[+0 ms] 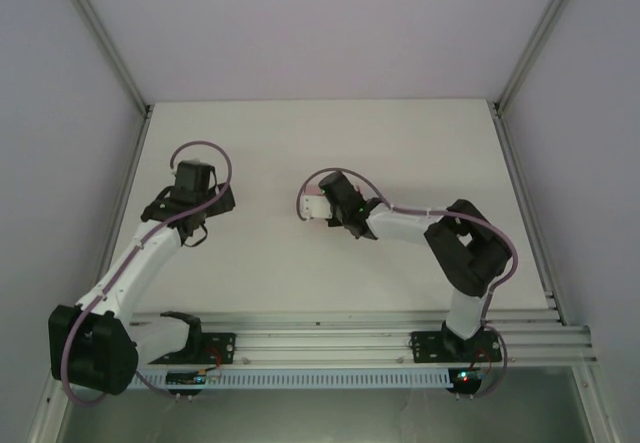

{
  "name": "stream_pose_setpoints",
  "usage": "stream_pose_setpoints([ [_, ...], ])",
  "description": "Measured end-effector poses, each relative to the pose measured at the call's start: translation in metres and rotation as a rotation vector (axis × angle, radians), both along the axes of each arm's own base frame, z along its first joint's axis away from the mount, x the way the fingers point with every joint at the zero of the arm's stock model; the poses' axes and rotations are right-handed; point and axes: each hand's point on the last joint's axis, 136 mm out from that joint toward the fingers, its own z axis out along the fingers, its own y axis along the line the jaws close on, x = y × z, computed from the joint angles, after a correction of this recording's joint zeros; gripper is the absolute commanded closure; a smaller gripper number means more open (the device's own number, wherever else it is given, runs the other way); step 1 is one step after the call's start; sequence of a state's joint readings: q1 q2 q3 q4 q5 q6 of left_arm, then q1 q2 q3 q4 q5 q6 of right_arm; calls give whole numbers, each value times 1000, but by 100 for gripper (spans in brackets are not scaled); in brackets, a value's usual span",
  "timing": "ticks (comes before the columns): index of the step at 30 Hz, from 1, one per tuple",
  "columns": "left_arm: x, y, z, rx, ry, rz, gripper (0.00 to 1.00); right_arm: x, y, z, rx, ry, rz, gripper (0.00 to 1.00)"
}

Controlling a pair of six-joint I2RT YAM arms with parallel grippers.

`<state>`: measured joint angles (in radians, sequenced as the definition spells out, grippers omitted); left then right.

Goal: Assemble paper box

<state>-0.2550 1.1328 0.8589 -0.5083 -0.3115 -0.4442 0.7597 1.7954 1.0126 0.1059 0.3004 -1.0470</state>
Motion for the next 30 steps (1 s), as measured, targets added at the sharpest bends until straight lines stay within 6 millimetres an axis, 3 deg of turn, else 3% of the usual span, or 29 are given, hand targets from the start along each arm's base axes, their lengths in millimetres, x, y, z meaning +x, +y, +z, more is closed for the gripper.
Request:
stream_pose_setpoints([
  [6, 3, -1, 2, -1, -13, -3, 0, -18, -9, -17, -26, 76, -11, 25],
  [11, 4, -1, 2, 4, -17, -11, 0, -44, -14, -18, -23, 178, -30, 1],
  [14, 5, -1, 2, 7, -24, -17, 0, -65, -15, -12, -12, 244, -24, 1],
  [18, 5, -2, 0, 14, -24, -29, 0, -88, -16, 12, 40, 312, -10, 1],
  [23, 4, 0, -1, 31, -73, -47, 0, -88, -29, 77, 256, 273, -81, 1],
  [25, 3, 3, -3, 54, -111, -51, 0, -73, -50, 108, 403, 229, -177, 1],
  [27, 3, 7, -6, 85, -157, -58, 0, -50, -87, 133, 572, 176, -324, 1],
  [30, 4, 13, -19, 153, -216, -74, 0, -22, -158, 138, 785, 92, -594, 1],
])
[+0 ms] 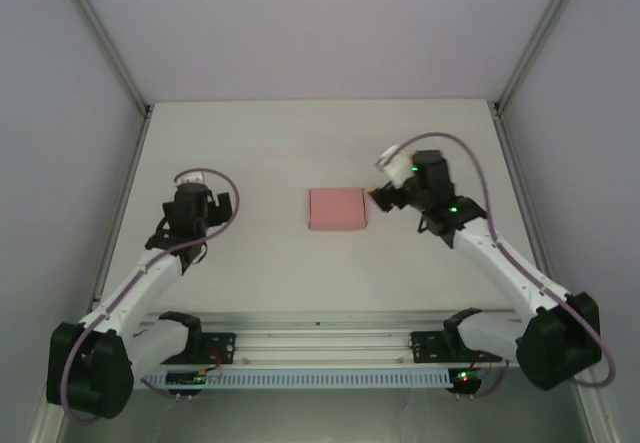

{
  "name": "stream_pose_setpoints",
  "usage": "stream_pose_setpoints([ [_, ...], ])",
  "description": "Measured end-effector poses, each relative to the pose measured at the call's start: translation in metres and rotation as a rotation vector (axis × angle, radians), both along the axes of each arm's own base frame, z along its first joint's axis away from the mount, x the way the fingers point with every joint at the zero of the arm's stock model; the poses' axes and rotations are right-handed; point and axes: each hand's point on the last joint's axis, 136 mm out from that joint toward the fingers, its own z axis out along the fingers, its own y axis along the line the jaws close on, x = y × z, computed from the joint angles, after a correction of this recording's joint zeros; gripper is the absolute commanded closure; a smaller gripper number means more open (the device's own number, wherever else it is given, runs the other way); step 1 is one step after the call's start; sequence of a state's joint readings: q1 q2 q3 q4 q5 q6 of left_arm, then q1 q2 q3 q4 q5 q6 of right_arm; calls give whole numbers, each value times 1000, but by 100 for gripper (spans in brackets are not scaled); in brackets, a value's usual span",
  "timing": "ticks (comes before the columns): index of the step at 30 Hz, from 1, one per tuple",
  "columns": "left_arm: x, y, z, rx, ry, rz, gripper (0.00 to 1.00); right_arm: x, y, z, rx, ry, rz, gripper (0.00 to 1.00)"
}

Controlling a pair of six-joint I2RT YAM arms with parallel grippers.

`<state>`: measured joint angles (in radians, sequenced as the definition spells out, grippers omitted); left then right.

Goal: Assemble paper box

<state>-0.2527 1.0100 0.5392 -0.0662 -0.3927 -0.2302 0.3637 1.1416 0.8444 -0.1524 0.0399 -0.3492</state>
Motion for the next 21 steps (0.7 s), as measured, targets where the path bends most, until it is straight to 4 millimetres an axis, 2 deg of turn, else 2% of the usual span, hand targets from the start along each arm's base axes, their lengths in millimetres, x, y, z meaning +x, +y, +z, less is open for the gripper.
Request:
stream_pose_setpoints([
  [1, 0, 3, -6, 20, -12, -1, 1, 4, -21, -8, 42, 3, -83, 1],
  [3, 0, 10, -22, 54, -19, 8, 0, 5, -55, -39, 110, 36, -217, 1],
  [5, 2, 17, -33, 77, -19, 15, 0, 0, -79, -75, 166, 83, -313, 1],
  [8, 11, 20, -39, 95, -73, 8, 0, -8, -102, -112, 237, 112, -401, 1],
  [11, 16, 17, -54, 106, -91, -23, 0, -8, -114, -131, 298, 105, -444, 0],
  [13, 19, 15, -60, 112, -86, -42, 0, -4, -116, -135, 314, 83, -444, 1],
  [17, 32, 23, -48, 95, -160, -33, 0, 11, -116, -135, 351, 1, -427, 1],
  [21, 37, 32, -37, 64, -217, -28, 0, 21, -118, -148, 379, -19, -417, 1],
])
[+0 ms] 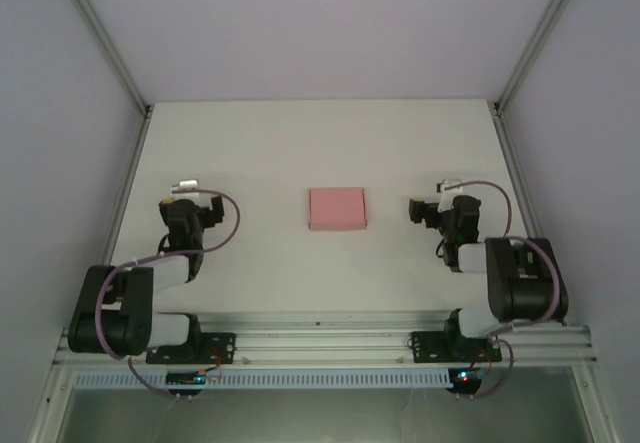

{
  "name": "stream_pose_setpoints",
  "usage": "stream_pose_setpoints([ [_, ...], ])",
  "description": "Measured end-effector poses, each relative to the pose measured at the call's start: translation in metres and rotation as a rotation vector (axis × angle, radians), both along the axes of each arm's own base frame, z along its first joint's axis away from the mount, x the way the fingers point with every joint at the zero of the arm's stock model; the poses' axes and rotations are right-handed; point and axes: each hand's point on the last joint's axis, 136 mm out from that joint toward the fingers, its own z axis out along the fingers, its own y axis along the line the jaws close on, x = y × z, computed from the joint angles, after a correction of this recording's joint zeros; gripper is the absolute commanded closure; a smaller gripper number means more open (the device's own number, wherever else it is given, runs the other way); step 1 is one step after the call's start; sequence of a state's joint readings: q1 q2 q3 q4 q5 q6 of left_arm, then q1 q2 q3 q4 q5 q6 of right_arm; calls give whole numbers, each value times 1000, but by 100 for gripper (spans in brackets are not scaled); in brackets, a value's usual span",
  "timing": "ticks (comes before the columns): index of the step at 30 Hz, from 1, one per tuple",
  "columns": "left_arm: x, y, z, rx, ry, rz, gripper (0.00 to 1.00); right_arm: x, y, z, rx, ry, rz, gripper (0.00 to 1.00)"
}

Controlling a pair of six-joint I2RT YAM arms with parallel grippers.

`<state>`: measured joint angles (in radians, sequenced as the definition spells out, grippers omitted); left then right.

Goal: Assemble paper box

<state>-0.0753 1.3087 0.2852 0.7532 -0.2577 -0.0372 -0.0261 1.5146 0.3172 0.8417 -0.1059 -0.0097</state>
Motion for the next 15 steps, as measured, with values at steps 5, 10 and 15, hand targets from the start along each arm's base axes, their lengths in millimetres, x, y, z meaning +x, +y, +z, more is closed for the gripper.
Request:
stream_pose_setpoints([
  [5, -13, -6, 6, -20, -70, -48, 0, 5, -1, -2, 20, 5, -2, 1],
  [10, -12, -6, 5, -10, -84, -54, 0, 13, -4, 9, 20, -30, -18, 1],
  [15, -11, -6, 9, -5, -100, -57, 0, 14, -5, 9, 23, -29, -26, 0],
])
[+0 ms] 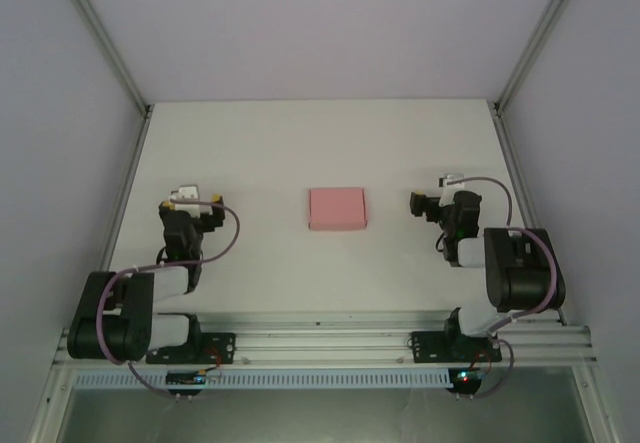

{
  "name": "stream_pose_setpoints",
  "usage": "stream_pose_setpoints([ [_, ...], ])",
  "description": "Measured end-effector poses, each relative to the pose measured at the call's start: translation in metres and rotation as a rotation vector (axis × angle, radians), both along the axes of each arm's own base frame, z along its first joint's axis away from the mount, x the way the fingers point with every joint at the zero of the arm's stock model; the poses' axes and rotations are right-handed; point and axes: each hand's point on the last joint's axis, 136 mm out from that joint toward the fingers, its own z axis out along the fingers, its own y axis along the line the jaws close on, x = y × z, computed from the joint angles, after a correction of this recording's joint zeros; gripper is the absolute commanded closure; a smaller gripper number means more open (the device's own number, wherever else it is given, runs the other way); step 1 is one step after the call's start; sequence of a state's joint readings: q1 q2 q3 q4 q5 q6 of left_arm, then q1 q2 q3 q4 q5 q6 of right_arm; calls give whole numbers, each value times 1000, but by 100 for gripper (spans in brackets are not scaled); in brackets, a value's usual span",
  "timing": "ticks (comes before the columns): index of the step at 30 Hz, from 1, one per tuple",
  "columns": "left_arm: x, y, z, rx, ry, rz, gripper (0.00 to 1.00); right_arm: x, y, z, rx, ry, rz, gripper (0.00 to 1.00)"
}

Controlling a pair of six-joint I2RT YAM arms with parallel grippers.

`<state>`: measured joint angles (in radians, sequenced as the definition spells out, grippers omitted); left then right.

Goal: Assemble paper box

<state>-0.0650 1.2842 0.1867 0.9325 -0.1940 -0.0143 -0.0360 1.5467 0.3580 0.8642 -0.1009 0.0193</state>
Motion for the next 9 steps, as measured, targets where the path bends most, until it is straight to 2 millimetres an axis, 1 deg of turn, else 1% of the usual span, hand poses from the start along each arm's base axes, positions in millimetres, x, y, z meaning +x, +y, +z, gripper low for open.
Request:
stream_pose_setpoints([
  [9, 0, 0, 1, 6, -5, -2, 0, 0, 0, 0, 0, 0, -1, 0],
])
